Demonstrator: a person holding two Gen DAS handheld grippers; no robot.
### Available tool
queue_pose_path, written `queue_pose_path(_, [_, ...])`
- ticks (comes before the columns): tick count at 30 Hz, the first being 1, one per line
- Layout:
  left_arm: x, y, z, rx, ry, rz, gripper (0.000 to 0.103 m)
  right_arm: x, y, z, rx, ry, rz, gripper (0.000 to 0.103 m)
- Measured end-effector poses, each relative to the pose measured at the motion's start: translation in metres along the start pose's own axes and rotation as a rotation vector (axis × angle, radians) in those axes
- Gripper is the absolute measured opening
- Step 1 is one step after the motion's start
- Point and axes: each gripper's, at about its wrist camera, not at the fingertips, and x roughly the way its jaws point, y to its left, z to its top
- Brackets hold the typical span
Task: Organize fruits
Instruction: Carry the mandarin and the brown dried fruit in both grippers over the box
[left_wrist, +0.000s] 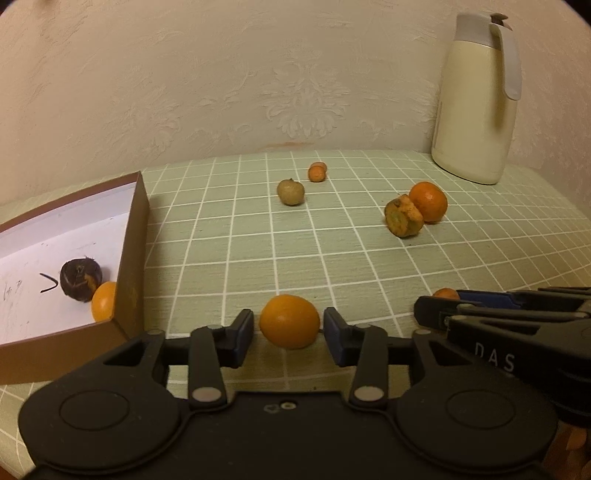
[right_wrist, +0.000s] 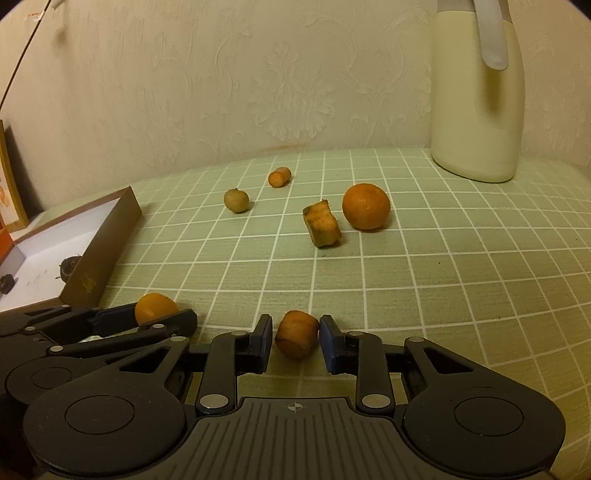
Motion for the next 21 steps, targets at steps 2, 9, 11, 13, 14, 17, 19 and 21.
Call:
queue_pose_path(2, [0.000,0.001,0.000,-0.012,0.000,0.011,0.043,0.000,0.002,0.000,-0.010,0.000,-0.007,0.028])
queue_pose_path(9, [-0.003,-0.009,-0.004,0.033,-0.026,0.022,0.028,-0.001,0.002,-0.001,-0.017,-0.002,-0.011,0.026])
queue_pose_path(11, [-0.004,-0.011,-0.005,0.040,-0.031,0.032,0.028,-0.002,0.001,-0.001,-0.014,-0.003,-0.012,0.026])
queue_pose_path(13, [-0.004,-0.012,-0.004,0.042,-0.031,0.037,0.027,-0.003,-0.001,0.000,-0.012,-0.004,-0.014,0.026])
queue_pose_path(14, [-0.005,-0.013,-0.005,0.046,-0.033,0.041,0.027,-0.004,-0.002,0.000,-0.012,-0.007,-0.016,0.026])
queue_pose_path(17, [-0.007,-0.013,-0.005,0.038,-0.032,0.048,0.027,-0.007,-0.005,0.001,-0.007,-0.013,-0.018,0.026])
queue_pose_path(19, [-0.008,-0.012,-0.005,0.033,-0.031,0.053,0.026,-0.010,-0.007,0.002,-0.001,-0.024,-0.019,0.026])
queue_pose_path(21, [-0.012,-0.010,-0.005,0.028,-0.037,0.057,0.026,-0.013,-0.007,0.003,-0.004,-0.039,-0.020,0.026])
